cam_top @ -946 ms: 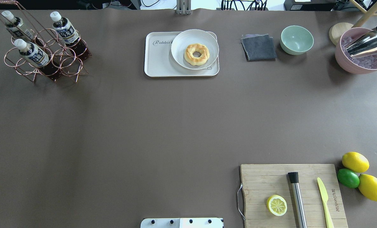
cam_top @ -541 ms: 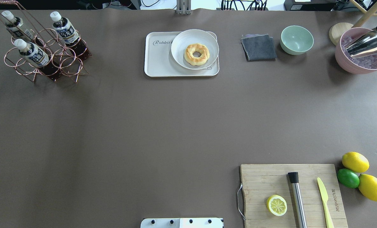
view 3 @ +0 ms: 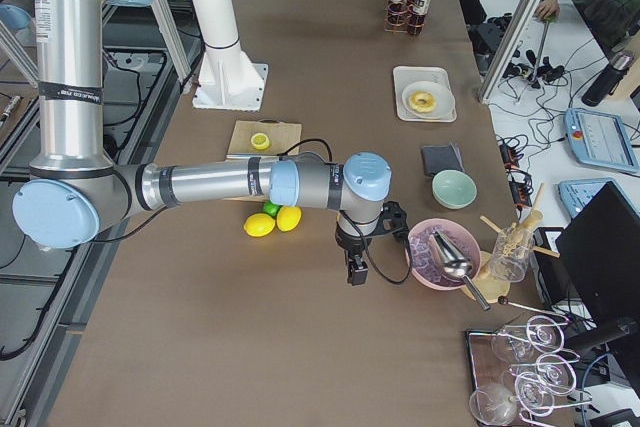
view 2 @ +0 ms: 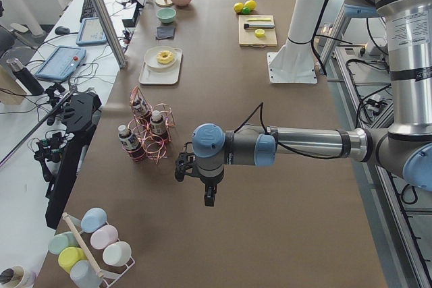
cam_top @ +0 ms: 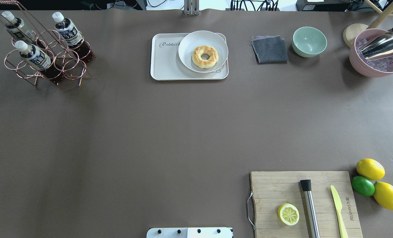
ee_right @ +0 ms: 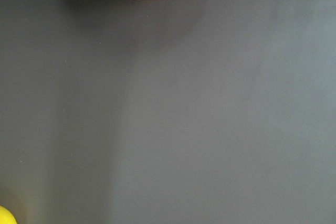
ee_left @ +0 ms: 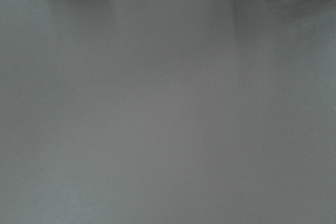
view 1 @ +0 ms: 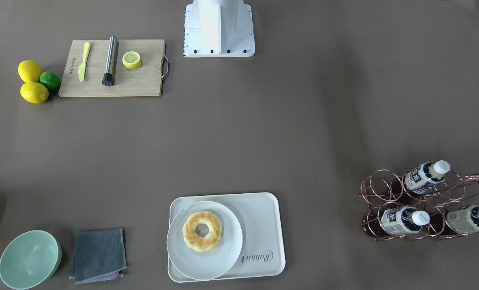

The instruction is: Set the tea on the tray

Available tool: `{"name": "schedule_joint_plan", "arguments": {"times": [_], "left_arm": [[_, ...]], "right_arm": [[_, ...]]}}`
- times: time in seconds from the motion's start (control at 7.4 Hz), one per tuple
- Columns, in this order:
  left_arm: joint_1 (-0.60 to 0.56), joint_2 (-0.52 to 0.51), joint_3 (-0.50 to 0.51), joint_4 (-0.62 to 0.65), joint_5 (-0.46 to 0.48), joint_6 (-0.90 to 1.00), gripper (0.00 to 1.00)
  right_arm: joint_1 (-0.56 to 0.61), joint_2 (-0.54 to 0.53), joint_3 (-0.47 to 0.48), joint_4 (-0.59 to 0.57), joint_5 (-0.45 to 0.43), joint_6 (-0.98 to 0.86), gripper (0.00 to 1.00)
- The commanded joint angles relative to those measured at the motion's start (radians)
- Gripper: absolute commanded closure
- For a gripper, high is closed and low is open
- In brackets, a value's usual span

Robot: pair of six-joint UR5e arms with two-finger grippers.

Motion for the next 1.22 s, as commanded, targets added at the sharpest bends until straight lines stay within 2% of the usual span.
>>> {"name": "schedule_joint_plan", "arguments": {"times": [0.0, 0.14, 0.41, 0.68, 0.95, 1.08], "left_arm": [[-0.002, -0.067, 0.006, -0.021, -0.004, -0.003, 0.03], [-0.019, -0.110, 0.038, -0.050, -0.002, -0.005, 0.03], [-0.022, -0.124, 0.041, -0.099, -0.007, 0.007, 0.03], [-0.022, -0.127, 0.031, -0.184, -0.007, -0.002, 0.03], [-0.022, -0.144, 0.035, -0.299, -0.007, -0.003, 0.03], [-0.022, -0.147, 0.023, -0.320, -0.007, -0.022, 0.03]], "right_arm": [[0.002, 0.007, 0.002, -0.005, 0.000, 0.005, 0.00], [0.002, 0.008, -0.001, -0.008, 0.012, 0.005, 0.00], [0.000, 0.013, 0.002, 0.001, 0.017, 0.007, 0.00], [0.000, 0.024, 0.008, 0.097, 0.026, 0.017, 0.00], [-0.008, 0.060, 0.008, 0.105, 0.059, 0.039, 0.00], [-0.008, 0.059, 0.022, 0.155, 0.072, 0.037, 0.00]]}}
